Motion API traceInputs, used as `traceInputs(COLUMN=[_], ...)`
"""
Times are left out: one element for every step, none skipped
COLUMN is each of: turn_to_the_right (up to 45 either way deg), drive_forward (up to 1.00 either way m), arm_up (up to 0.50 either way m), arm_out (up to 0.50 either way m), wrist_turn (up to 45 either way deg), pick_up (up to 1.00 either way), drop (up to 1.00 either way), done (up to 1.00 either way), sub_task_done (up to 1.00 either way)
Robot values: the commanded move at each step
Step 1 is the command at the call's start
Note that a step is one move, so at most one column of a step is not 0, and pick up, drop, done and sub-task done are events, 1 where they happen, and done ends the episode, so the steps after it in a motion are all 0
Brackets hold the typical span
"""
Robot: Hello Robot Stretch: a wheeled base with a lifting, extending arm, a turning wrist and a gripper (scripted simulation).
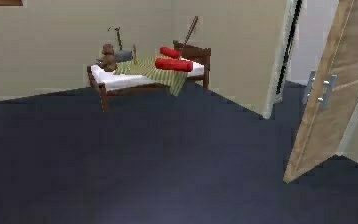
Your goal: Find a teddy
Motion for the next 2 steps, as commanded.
traceInputs(turn_to_the_right=[45.0,12.0], drive_forward=[0.0,0.0], arm_up=[0.0,0.0], arm_out=[0.0,0.0], wrist_turn=[0.0,0.0], pick_up=[0.0,0.0], drop=[0.0,0.0], done=[0.0,0.0], sub_task_done=[0.0,0.0])
